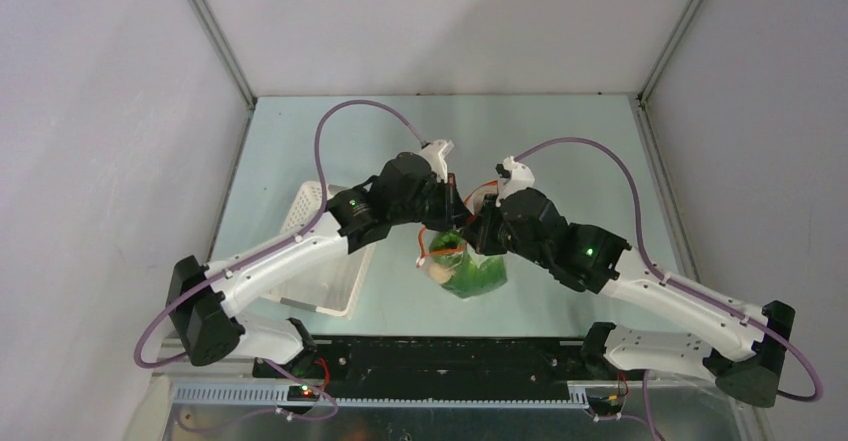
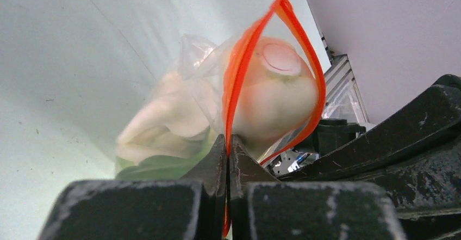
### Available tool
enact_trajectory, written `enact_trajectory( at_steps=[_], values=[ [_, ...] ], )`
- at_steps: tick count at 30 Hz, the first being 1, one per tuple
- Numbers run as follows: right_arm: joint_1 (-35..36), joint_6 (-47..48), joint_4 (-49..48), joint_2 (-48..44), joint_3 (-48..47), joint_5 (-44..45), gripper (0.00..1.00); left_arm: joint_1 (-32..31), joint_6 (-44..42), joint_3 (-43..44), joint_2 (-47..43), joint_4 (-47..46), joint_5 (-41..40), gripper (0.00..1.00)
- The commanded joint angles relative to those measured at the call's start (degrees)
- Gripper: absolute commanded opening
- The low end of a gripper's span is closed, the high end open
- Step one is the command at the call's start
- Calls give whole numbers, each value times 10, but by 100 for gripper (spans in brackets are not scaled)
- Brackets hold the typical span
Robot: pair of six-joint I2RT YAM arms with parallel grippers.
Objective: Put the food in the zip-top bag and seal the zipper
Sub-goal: Adjust the zipper food storage bag at the center of the board.
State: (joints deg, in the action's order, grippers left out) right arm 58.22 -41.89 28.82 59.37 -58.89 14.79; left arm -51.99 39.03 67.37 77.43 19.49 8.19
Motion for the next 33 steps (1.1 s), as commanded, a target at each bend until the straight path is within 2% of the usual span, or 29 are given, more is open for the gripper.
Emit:
enact_trajectory(
  at_steps=[1, 6, 13, 20, 25, 33],
  values=[
    [-25, 18, -95, -23, -7, -31, 0, -15, 16, -3, -13, -13, 68, 0],
    [-35, 15, -74, -37, -6, -23, 0, -15, 15, -19, -34, -23, 62, 0],
    [-43, 9, -88, -2, 12, -60, 0, -23, 53, -26, 6, -74, 131, 0],
    [-67, -5, -89, 48, 52, -72, 0, -27, 59, -32, 13, -71, 115, 0],
    [-67, -28, -75, 79, 89, -50, 0, -27, 60, -23, 21, -64, 103, 0],
    [-72, -34, -59, 75, 112, -17, 0, -28, 59, -20, 46, -18, 27, 0]
  ],
)
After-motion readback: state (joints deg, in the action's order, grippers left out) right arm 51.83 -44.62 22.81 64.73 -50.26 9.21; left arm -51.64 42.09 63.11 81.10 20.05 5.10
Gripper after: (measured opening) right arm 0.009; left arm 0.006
